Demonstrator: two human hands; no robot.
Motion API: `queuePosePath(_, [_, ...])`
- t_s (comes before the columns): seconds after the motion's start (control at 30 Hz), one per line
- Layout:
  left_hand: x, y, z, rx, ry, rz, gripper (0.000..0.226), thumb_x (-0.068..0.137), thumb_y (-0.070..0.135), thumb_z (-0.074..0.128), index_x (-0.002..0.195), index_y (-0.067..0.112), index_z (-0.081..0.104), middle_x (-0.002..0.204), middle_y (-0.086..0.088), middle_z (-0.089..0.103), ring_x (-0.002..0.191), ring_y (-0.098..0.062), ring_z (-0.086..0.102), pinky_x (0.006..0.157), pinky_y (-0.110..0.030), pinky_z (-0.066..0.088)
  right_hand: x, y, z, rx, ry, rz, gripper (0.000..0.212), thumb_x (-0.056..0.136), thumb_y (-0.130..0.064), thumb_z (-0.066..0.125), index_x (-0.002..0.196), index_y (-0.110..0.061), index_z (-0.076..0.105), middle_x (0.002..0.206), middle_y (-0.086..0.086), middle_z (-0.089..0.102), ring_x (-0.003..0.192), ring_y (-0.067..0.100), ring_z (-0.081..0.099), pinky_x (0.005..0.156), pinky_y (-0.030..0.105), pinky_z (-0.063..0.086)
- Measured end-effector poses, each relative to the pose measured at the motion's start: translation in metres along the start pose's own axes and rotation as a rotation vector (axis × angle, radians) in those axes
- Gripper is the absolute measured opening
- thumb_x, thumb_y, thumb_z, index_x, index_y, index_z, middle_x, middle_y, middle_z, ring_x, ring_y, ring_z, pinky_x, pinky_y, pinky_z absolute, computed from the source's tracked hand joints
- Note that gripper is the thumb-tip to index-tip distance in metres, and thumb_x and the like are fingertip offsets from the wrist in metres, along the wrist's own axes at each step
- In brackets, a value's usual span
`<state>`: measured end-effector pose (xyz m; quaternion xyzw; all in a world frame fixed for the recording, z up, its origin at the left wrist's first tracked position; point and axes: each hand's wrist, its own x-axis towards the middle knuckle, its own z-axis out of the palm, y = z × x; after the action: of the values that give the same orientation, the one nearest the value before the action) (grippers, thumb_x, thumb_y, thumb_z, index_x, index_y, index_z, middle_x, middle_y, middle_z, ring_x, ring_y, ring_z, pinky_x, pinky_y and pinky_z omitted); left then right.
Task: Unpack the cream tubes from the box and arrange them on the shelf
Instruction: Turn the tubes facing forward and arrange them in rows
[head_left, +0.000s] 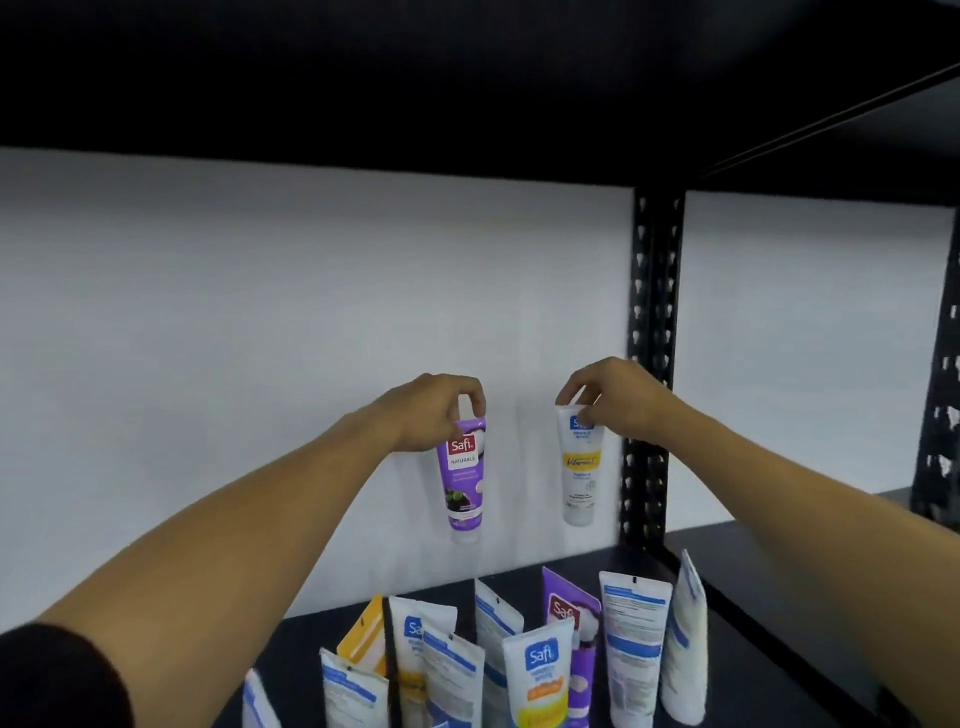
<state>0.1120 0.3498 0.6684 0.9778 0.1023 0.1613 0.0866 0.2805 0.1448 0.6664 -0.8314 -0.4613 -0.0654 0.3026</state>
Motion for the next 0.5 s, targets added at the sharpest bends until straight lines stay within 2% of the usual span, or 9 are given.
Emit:
queuePosePath(0.07, [0.016, 0.008, 0.016, -0.010, -0.017, 0.020, 0.021, 0.089, 0.015, 0.062, 0.102, 0.031, 0.057, 0.082, 0.010, 0.062, 0.090, -0.016, 0.065, 0.071, -0.034, 0.055, 0.003, 0.024, 0.002, 0.019, -0.003, 0.020, 0.031, 0.078, 0.002, 0.072, 0.089, -0.026, 0.075, 0.084, -0.004, 0.073, 0.076, 0.007, 0.067, 0.061, 0.016, 0.046])
queuePosePath(0.2, [0.041, 0.020, 0.042, -0.012, -0.043, 0.050, 0.024, 0.089, 0.011, 0.061, 0.101, 0.032, 0.057, 0.081, 0.008, 0.064, 0.088, -0.014, 0.065, 0.072, -0.037, 0.055, 0.006, 0.065, 0.013, 0.046, -0.030, 0.066, 0.032, 0.079, 0.005, 0.070, 0.086, -0.026, 0.074, 0.084, -0.003, 0.074, 0.069, 0.002, 0.066, 0.057, 0.013, 0.044])
queuePosePath(0.33, [0.058, 0.025, 0.064, -0.017, -0.064, 0.064, 0.022, 0.089, 0.015, 0.062, 0.102, 0.032, 0.056, 0.083, 0.009, 0.065, 0.090, -0.013, 0.065, 0.074, -0.038, 0.057, 0.008, 0.097, 0.028, 0.063, -0.073, 0.092, 0.032, 0.079, 0.006, 0.070, 0.088, -0.024, 0.074, 0.086, -0.001, 0.073, 0.082, 0.011, 0.069, 0.065, 0.019, 0.050])
queuePosePath(0.5, [0.071, 0.028, 0.083, -0.026, -0.091, 0.077, 0.020, 0.090, 0.019, 0.065, 0.104, 0.031, 0.056, 0.085, 0.009, 0.065, 0.095, -0.013, 0.065, 0.072, -0.035, 0.058, 0.013, 0.122, 0.044, 0.060, -0.107, 0.117, 0.030, 0.081, 0.006, 0.070, 0.089, -0.022, 0.074, 0.088, 0.000, 0.070, 0.084, 0.013, 0.067, 0.063, 0.017, 0.047])
